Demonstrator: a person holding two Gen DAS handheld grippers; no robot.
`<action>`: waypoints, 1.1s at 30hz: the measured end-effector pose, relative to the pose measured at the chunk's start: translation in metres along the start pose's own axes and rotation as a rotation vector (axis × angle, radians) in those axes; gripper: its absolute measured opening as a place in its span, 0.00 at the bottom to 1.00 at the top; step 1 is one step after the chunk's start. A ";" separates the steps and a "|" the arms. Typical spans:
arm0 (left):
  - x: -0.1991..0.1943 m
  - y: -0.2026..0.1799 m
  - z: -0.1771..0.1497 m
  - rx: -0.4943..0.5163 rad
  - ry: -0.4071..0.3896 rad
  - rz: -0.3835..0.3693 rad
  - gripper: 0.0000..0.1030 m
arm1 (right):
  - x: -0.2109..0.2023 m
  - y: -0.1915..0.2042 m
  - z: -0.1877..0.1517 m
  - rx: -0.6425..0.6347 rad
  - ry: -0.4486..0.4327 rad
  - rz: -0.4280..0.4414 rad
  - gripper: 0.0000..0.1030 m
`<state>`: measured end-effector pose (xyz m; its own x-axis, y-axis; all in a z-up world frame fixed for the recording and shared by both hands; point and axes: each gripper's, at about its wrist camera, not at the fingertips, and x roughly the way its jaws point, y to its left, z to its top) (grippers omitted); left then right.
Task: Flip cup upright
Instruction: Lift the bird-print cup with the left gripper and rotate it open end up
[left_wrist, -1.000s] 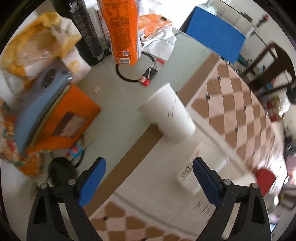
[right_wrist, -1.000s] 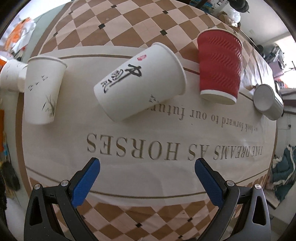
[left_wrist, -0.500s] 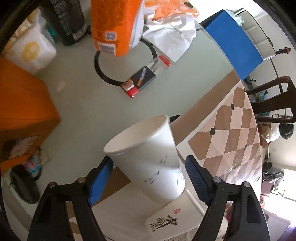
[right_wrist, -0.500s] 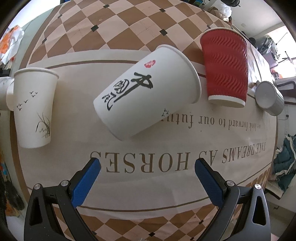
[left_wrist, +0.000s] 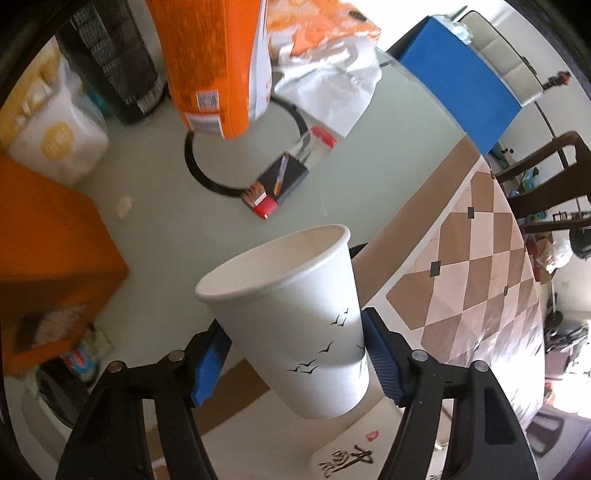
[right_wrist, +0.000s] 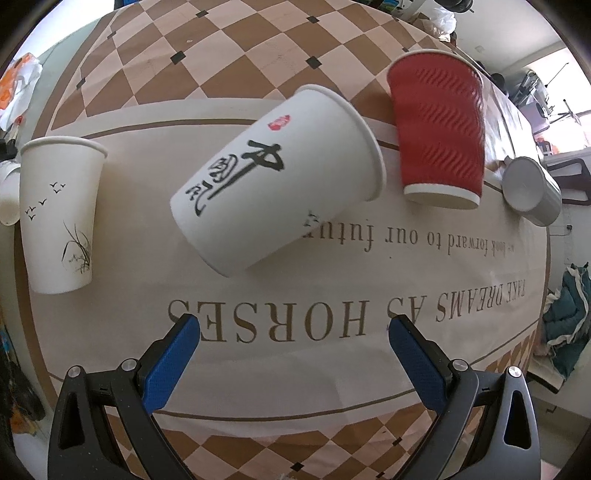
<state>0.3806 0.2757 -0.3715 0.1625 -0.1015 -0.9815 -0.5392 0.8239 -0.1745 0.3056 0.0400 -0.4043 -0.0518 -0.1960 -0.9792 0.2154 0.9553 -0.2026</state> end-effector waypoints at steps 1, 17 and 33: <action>-0.005 0.001 -0.001 0.018 -0.015 0.010 0.65 | 0.000 -0.003 -0.001 0.003 0.001 0.001 1.00; -0.084 -0.031 -0.071 0.349 -0.166 0.193 0.65 | -0.031 -0.058 -0.030 0.036 -0.024 0.077 1.00; -0.085 -0.121 -0.275 0.715 -0.054 0.207 0.65 | 0.015 -0.210 -0.083 0.118 0.036 0.076 1.00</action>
<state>0.2048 0.0308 -0.2886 0.1668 0.1071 -0.9802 0.1029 0.9868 0.1253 0.1786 -0.1453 -0.3753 -0.0654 -0.1143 -0.9913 0.3327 0.9341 -0.1296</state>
